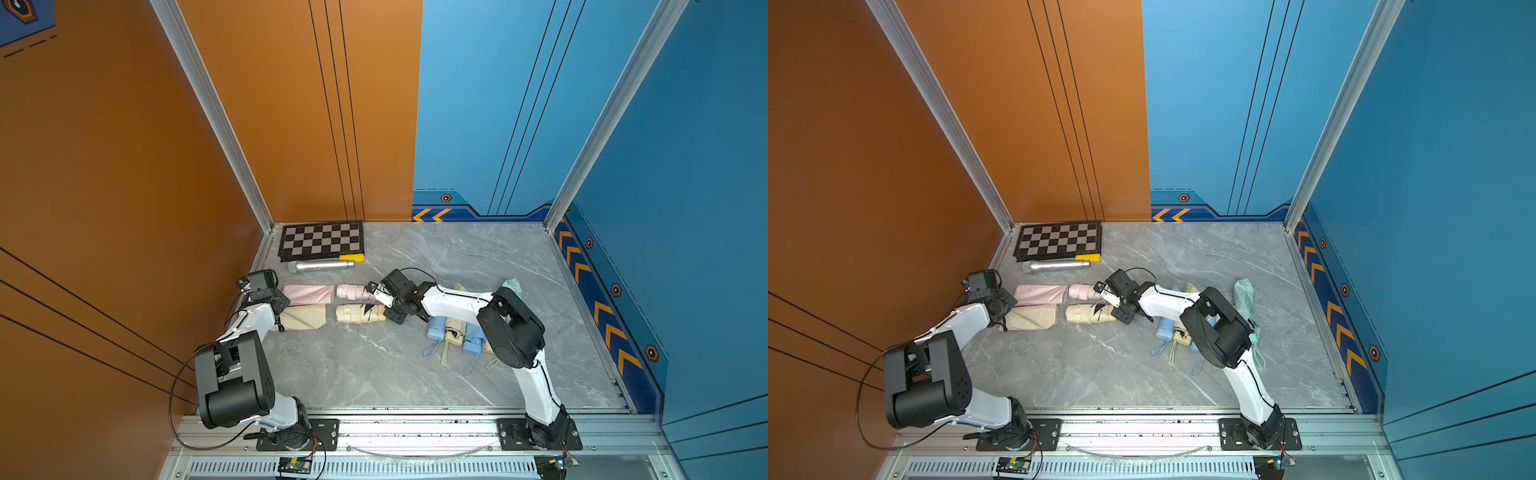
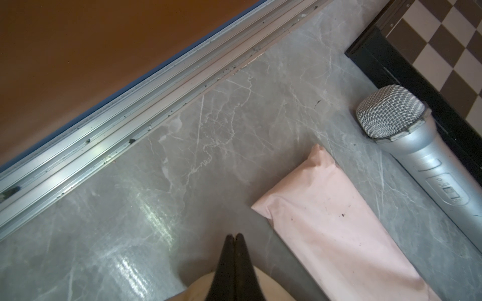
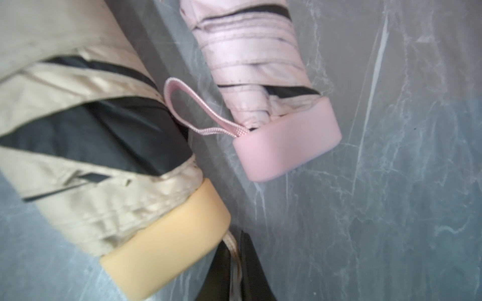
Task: Take umbrellas out of sleeves
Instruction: Place the umbrella sleeve at the center of the board.
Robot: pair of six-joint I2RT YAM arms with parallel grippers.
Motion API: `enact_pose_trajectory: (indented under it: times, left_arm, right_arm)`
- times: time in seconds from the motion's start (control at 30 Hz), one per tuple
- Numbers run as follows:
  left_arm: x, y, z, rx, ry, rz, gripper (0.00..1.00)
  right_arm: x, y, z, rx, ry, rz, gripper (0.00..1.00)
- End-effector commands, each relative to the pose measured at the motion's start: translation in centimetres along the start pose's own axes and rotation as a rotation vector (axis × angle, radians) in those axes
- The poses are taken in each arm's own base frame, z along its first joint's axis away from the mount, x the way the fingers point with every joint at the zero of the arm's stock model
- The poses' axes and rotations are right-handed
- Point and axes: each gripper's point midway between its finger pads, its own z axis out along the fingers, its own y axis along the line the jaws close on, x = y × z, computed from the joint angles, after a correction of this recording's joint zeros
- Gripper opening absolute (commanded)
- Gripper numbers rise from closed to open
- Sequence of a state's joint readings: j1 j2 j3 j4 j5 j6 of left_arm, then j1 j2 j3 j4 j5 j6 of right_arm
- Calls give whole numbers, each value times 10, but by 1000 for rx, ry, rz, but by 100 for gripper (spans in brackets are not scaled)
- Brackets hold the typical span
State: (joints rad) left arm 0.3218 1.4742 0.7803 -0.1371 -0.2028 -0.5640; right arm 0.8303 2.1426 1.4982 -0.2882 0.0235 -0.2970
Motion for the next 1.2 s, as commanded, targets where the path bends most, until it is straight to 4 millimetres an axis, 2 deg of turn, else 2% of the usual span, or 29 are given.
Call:
enact_pose_trajectory:
  times: [0.0,0.13,0.2,0.23,0.3,0.33,0.5,0.57,0.73,0.83,0.93,0.97,1.07,1.13,1.17]
  left_arm:
    - [-3,7,1,-36,1,11,0]
    - [-3,7,0,-36,1,0,3]
    - [-4,6,-2,-30,1,-7,9]
    - [-5,4,-4,-23,0,-13,13]
    - [-9,0,-9,0,-8,-30,24]
    - [-5,2,-12,-3,16,-33,32]
    - [-8,-15,-35,77,35,-52,57]
    - [-11,-20,-48,104,33,-43,64]
    - [-14,-33,-77,187,43,-10,75]
    - [-6,-46,-90,253,71,23,83]
    - [5,-59,-104,309,109,79,85]
    - [11,-65,-108,332,122,104,91]
    - [31,-84,-123,395,154,180,93]
    - [49,-102,-136,443,170,262,100]
    - [56,-107,-141,449,177,301,98]
  right_arm:
    - [-12,-3,-24,5,-29,13,14]
    - [-11,-4,-24,12,-24,10,18]
    - [-10,-5,-24,16,-19,11,21]
    - [-18,-8,-37,26,-44,13,25]
    - [-18,-9,-40,33,-42,12,31]
    - [-17,-10,-43,38,-39,10,36]
    - [-19,-16,-58,75,-52,5,55]
    - [-22,-18,-67,84,-66,6,65]
    - [-31,-21,-86,106,-103,-3,75]
    - [-35,-23,-99,127,-116,-18,85]
    - [-39,-26,-113,146,-131,-22,100]
    - [-39,-27,-118,153,-138,-20,100]
    - [-41,-33,-131,178,-156,4,100]
    - [-41,-38,-141,189,-175,49,100]
    - [-42,-40,-145,194,-183,70,100]
